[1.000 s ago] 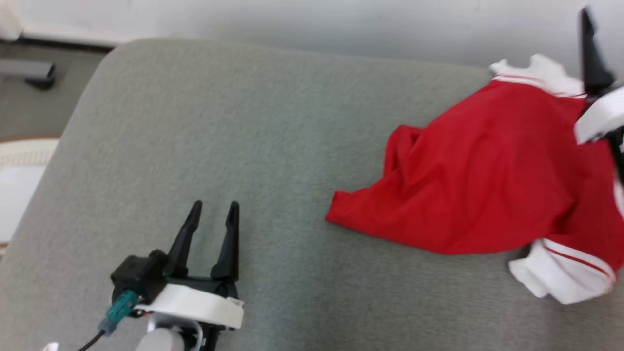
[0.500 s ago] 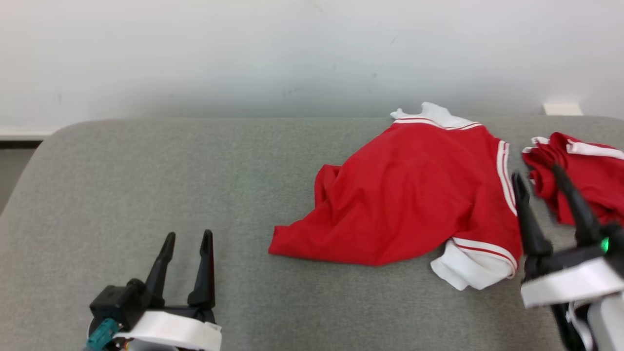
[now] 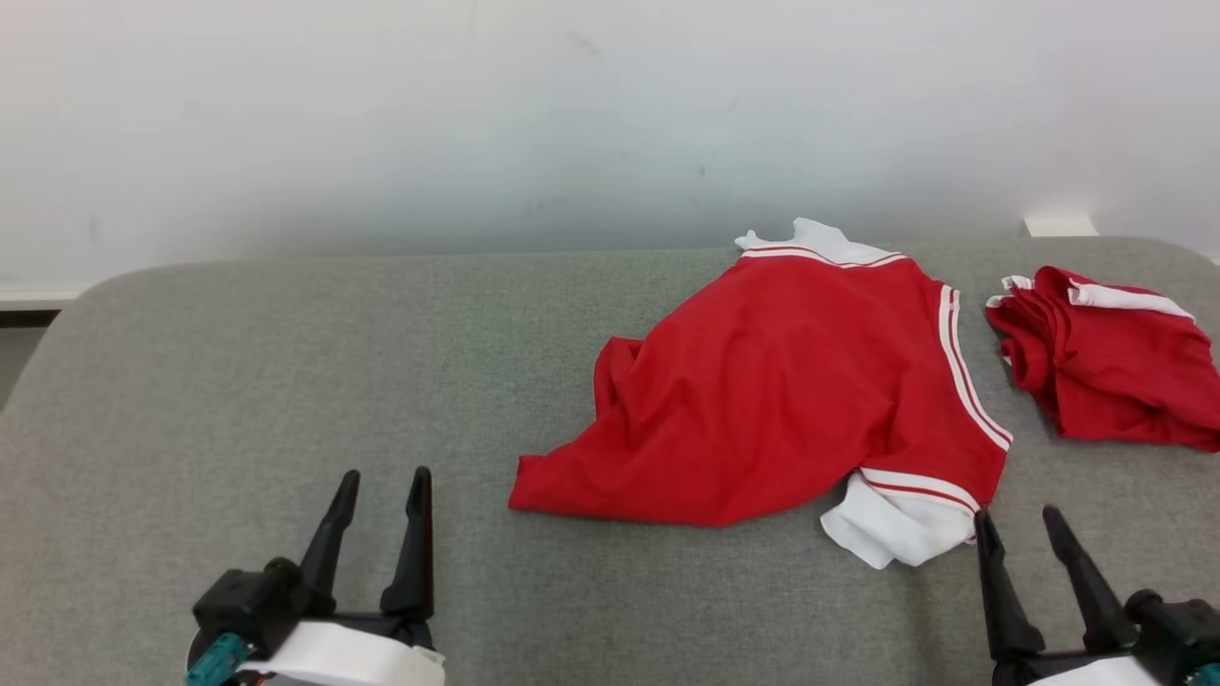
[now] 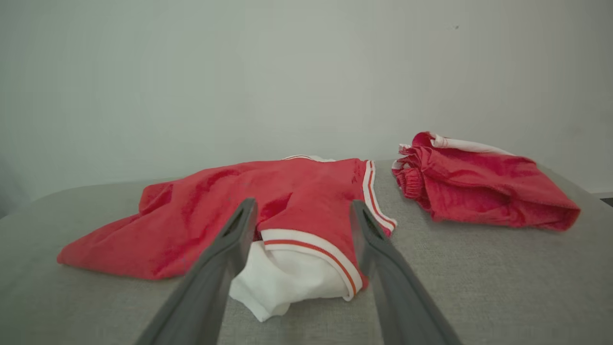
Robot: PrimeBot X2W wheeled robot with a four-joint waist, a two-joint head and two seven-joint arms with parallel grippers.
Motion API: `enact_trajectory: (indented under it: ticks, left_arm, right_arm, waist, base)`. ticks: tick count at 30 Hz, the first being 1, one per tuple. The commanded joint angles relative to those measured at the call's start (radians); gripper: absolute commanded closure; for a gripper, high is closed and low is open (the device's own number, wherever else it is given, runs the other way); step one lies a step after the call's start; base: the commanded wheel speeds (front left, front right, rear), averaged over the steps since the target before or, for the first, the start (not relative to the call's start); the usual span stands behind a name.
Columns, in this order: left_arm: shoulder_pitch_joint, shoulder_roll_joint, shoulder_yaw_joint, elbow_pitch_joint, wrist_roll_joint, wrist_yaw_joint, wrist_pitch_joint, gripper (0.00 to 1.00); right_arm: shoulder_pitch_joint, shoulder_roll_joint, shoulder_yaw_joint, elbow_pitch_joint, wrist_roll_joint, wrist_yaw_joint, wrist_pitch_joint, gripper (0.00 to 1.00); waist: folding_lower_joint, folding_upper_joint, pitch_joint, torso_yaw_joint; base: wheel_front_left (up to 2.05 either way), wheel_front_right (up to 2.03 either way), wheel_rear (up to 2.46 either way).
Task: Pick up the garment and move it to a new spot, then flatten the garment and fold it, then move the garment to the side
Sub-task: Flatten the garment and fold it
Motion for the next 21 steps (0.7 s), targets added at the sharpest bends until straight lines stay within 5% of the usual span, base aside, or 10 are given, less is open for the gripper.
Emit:
enact_trajectory:
  ticks: [1, 11, 18, 20, 21]
  left_arm:
    - [0.004, 0.004, 0.0, 0.0, 0.003, -0.002, 0.0, 0.0]
    - [-0.017, 0.004, -0.007, 0.007, -0.013, -0.003, 0.0, 0.0]
    - [-0.03, 0.004, -0.001, 0.003, -0.01, -0.005, 0.0, 0.0]
    - [-0.032, 0.004, -0.002, 0.004, -0.012, -0.006, 0.0, 0.0]
    - [-0.032, 0.004, -0.002, 0.004, -0.013, -0.006, 0.0, 0.0]
  right_arm:
    - [0.013, -0.007, -0.003, 0.025, -0.004, -0.002, 0.024, 0.0]
    - [-0.064, 0.028, 0.033, 0.203, 0.122, -0.002, 0.219, 0.0]
    - [-0.158, 0.046, 0.039, 0.313, 0.13, -0.002, 0.169, 0.01]
    - [-0.176, 0.047, 0.046, 0.335, 0.136, -0.002, 0.156, 1.0]
    - [-0.181, 0.045, 0.049, 0.341, 0.143, -0.002, 0.152, 1.0]
  waist:
    - [0.0001, -0.0001, 0.006, 0.007]
    - [0.0001, -0.0001, 0.04, 0.046]
    - [0.0001, -0.0001, 0.06, 0.07]
    - [0.0001, -0.0001, 0.064, 0.074]
    - [0.0001, -0.0001, 0.065, 0.075]
  base:
    - [0.0, 0.0, 0.0]
    - [0.0, 0.0, 0.0]
    - [0.0, 0.0, 0.0]
    - [0.0, 0.0, 0.0]
    - [0.0, 0.0, 0.0]
